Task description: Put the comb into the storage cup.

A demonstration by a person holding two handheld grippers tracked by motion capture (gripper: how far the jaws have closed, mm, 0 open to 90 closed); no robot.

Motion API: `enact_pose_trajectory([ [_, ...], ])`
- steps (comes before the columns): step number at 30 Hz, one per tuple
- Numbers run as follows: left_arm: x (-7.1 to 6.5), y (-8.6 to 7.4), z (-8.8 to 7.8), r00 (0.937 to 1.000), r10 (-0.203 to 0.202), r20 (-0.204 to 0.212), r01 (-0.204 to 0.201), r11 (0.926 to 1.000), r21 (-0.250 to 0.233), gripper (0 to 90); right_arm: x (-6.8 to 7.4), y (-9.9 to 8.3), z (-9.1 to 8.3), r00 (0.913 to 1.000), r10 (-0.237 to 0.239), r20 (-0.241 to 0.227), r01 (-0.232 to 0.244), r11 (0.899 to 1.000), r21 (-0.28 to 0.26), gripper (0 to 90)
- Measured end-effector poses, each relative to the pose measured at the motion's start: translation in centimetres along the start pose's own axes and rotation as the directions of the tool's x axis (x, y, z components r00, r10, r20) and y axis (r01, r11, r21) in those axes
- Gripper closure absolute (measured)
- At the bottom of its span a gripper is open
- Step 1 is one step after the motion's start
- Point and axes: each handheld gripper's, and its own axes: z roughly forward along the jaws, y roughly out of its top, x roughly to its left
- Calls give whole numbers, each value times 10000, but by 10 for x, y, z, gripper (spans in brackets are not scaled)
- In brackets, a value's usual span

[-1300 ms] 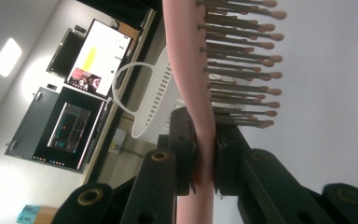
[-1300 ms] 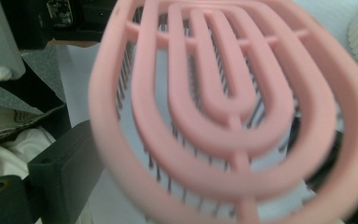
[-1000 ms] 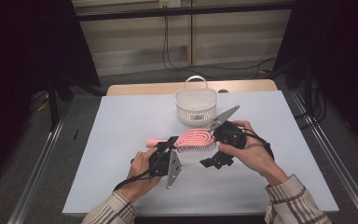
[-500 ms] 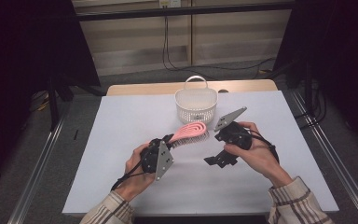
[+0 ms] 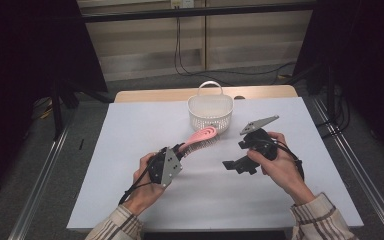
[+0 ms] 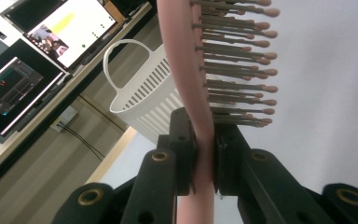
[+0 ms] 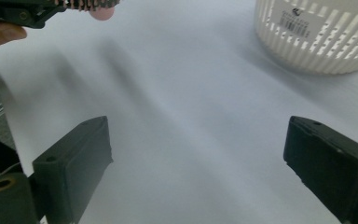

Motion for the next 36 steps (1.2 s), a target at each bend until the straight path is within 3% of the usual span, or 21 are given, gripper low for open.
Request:
enact_pose_trajectory([
  [5, 4, -1, -1, 9985, -521, 193, 524, 9985, -145, 809, -3, -6, 1, 9989, -128, 453, 137, 9997, -214, 68],
  [11, 8, -6, 0, 9887, -1385, 566, 1399, 9899, -223, 808, -4, -10, -3, 9955, 46, 945, 16, 9979, -651, 65],
  [14, 10, -7, 0, 9825, -1737, 674, 1765, 9836, -375, 808, -4, -13, -3, 9963, 9, 859, 57, 9970, -771, 65],
  [16, 12, -8, 0, 9816, -1789, 673, 1822, 9822, -456, 808, -4, -14, -2, 9965, -61, 833, 120, 9974, -704, 66],
  [23, 15, -13, 0, 9582, -2659, 1055, 2743, 9586, -762, 808, -5, -18, 0, 9973, 42, 735, 34, 9947, -1023, 47],
  [30, 17, -13, -1, 9480, -2923, 1258, 3049, 9474, -968, 808, -8, -26, -3, 9970, 189, 752, -81, 9899, -1412, 47],
  [34, 18, -14, -1, 9314, -3336, 1454, 3501, 9305, -1077, 808, -8, -31, -2, 9977, 279, 622, -189, 9900, -1398, 42],
  [35, 19, -14, -1, 9319, -3336, 1426, 3495, 9309, -1059, 808, -8, -32, -2, 9976, 309, 623, -219, 9898, -1409, 42],
  [36, 19, -15, -1, 9221, -3579, 1469, 3749, 9205, -1103, 808, -7, -33, -2, 9975, 343, 617, -249, 9887, -1476, 42],
])
